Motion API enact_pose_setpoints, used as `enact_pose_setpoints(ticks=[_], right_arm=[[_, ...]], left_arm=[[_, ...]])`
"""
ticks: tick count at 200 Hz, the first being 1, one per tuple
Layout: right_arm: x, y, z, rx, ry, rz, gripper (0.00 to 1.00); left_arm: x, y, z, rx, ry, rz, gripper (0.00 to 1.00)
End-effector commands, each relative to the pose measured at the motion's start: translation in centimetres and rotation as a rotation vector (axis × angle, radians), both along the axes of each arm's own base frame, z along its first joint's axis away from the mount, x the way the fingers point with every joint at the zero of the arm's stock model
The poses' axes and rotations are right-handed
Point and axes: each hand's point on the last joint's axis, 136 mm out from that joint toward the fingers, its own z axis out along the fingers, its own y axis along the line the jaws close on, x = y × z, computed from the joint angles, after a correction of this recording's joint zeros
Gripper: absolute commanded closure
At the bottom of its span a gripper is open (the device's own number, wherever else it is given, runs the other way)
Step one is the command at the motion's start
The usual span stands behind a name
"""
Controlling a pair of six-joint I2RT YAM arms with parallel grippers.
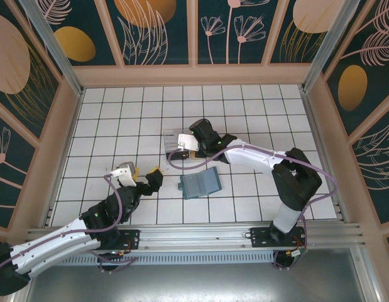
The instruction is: Take the credit cards out of the card holder
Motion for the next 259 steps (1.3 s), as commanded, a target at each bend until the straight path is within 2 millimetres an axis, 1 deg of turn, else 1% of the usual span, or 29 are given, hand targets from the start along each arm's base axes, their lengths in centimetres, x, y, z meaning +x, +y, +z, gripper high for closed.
enact_pose_setpoints(ticks=[1, 15, 39, 48, 57, 85, 97, 106, 112, 115, 119, 133, 145, 162, 165, 169, 187, 204, 230, 259], right_arm=[[1.6, -0.1, 1.0, 0.024, -0.059, -0.059, 0.74], [2.3, -0.4, 1.4, 0.023, -0.097, -0.082, 0.68], [3.6, -1.1, 2.1, 0.025, -0.145, -0.135, 0.68], [4.1, -1.4, 2.3, 0.033, -0.166, -0.159, 0.65], [4.6, -1.6, 2.6, 0.043, -0.181, -0.186, 0.64], [5.1, -2.1, 3.3, 0.092, -0.18, -0.238, 0.63], [4.6, -1.9, 3.6, 0.121, -0.161, -0.225, 0.63], [3.8, -1.7, 3.8, 0.15, -0.134, -0.199, 0.61], [3.2, -1.4, 4.0, 0.17, -0.115, -0.179, 0.56], [3.0, -1.4, 4.1, 0.18, -0.106, -0.17, 0.47], [2.6, -1.2, 4.2, 0.193, -0.097, -0.158, 0.44], [1.4, -0.9, 4.5, 0.225, -0.059, -0.117, 0.43], [0.9, -0.7, 4.7, 0.25, -0.041, -0.107, 0.43], [-0.1, -0.4, 3.7, 0.242, 0.017, -0.08, 0.4], [-0.2, -0.4, 3.4, 0.238, 0.025, -0.078, 0.33], [-0.3, -0.3, 3.0, 0.231, 0.032, -0.076, 0.3], [-0.3, -0.3, 1.5, 0.19, 0.046, -0.086, 0.29], [0.4, -0.4, 0.8, 0.176, 0.032, -0.116, 0.29], [1.8, -0.5, 0.5, 0.156, -0.013, -0.153, 0.29], [3.7, -0.8, 1.4, 0.165, -0.086, -0.215, 0.29]], left_arm=[[0.1, 0.2, -0.3, 0.029, -0.007, 0.007, 0.01], [0.1, 0.2, -0.3, 0.032, -0.007, 0.008, 0.01], [0.1, 0.2, -0.2, 0.031, -0.007, 0.008, 0.01], [0.1, 0.3, -0.2, 0.032, -0.008, 0.01, 0.01], [0.1, 0.3, -0.3, 0.033, -0.007, 0.011, 0.01], [0.1, 0.4, -0.4, 0.037, -0.007, 0.017, 0.01], [0.1, 0.4, -0.4, 0.039, -0.006, 0.016, 0.01], [0.1, 0.4, -0.3, 0.036, -0.008, 0.017, 0.01], [0.1, 0.4, -0.3, 0.038, -0.008, 0.017, 0.01], [0.1, 0.4, -0.3, 0.036, -0.009, 0.016, 0.01], [0.1, 0.4, -0.3, 0.036, -0.009, 0.016, 0.02], [0.1, 0.4, -0.3, 0.037, -0.01, 0.018, 0.01], [0.1, 0.4, -0.3, 0.038, -0.009, 0.018, 0.01], [0.1, 0.4, -0.4, 0.041, -0.008, 0.019, 0.01], [0.1, 0.4, -0.4, 0.039, -0.008, 0.018, 0.01], [0.1, 0.4, -0.4, 0.04, -0.007, 0.017, 0.01], [0.1, 0.3, -0.4, 0.04, -0.008, 0.017, 0.01], [0.1, 0.4, -0.4, 0.043, -0.007, 0.017, 0.01], [0.2, 0.4, -0.4, 0.044, -0.007, 0.018, 0.01], [0.2, 0.4, -0.4, 0.045, -0.007, 0.019, 0.01]])
